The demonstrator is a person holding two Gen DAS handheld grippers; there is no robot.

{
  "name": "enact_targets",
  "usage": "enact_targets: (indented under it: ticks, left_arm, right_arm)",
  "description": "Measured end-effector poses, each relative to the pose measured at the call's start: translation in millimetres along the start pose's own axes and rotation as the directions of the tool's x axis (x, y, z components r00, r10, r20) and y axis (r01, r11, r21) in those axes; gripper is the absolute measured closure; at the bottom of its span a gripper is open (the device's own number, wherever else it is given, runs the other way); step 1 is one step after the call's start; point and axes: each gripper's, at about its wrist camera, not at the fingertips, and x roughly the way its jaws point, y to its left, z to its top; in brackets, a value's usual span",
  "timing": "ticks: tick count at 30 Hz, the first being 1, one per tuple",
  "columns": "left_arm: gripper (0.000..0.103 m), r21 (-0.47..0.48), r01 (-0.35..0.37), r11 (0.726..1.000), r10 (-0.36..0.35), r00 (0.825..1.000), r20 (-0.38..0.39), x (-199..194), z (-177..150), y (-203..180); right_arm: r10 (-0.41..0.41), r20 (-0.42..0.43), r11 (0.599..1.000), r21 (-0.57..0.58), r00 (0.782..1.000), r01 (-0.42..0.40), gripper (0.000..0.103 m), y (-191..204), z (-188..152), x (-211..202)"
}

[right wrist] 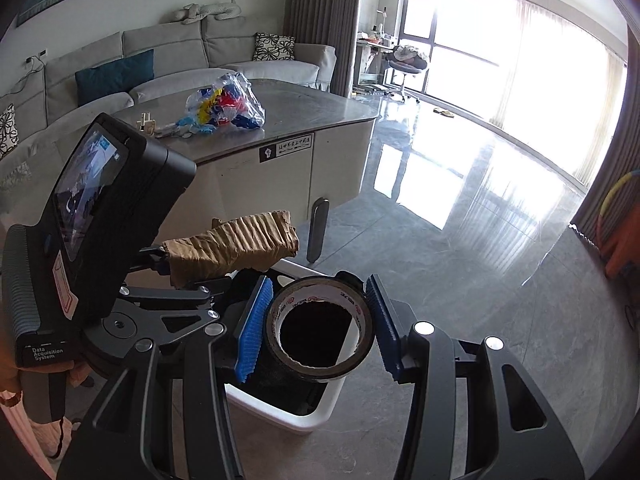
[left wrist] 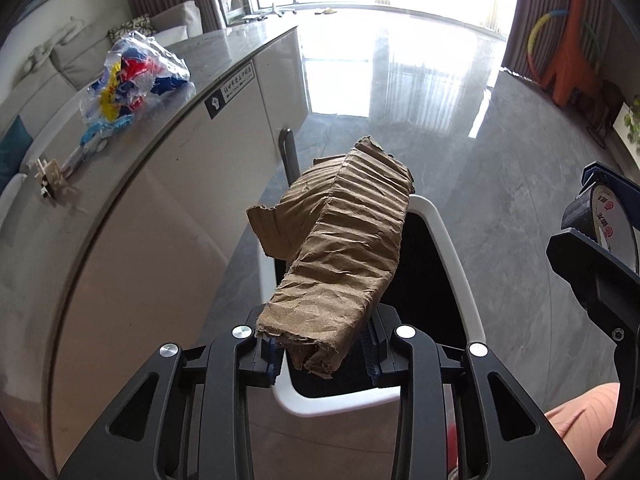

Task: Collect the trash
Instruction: 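Carry the cardboard over the bin and open the left gripper, then open the right gripper over the bin to drop the tape roll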

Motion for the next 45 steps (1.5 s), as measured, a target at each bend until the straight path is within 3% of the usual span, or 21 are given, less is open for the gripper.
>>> enact_targets:
  ticks: [5,9,17,38,42,45]
  left_arm:
    - [0.058,0.012,0.001,1.0,-0.001,1.0,-0.008,1.4,-1.6,-0.7]
    - [0.041,0.016,-0.01,1.0,0.01,1.0,-0.002,1.5,-2.2,-1.2]
    - [0.025,-0.001,-0.055,0.998,0.055,0.998,0.027,-3.0,0.6,8.4]
    - [0.025,-0.078,-0.164,0.983,0.167,0.985,0.036,-6.2,1.9,69.6]
    - [0.025,-0.087,-0.186,0.979,0.189,0.981,0.032,-6.3,0.4,78.8]
    - [0.025,-0.096,-0.19,0.977,0.193,0.981,0.03,-6.8,0.3,85.2]
  right_arm:
    - [0.001,-0.006,1.0,0.007,1.0,-0.001,0.053,-1.9,-1.4,1.9]
    - [0.005,-0.009,1.0,0.005,1.0,-0.005,0.053,-1.0,-2.6,2.7]
    - [0.021,-0.018,1.0,0.008,1.0,-0.021,0.053,0.8,-0.4,13.9]
    - [0.076,-0.051,0.997,-0.022,0.996,-0.077,0.053,30.2,15.5,59.3]
    - [0.089,-0.048,0.996,0.003,0.995,-0.089,0.03,28.2,17.9,63.6]
    - [0.087,-0.048,0.996,0.006,0.995,-0.087,0.024,29.0,20.0,65.0]
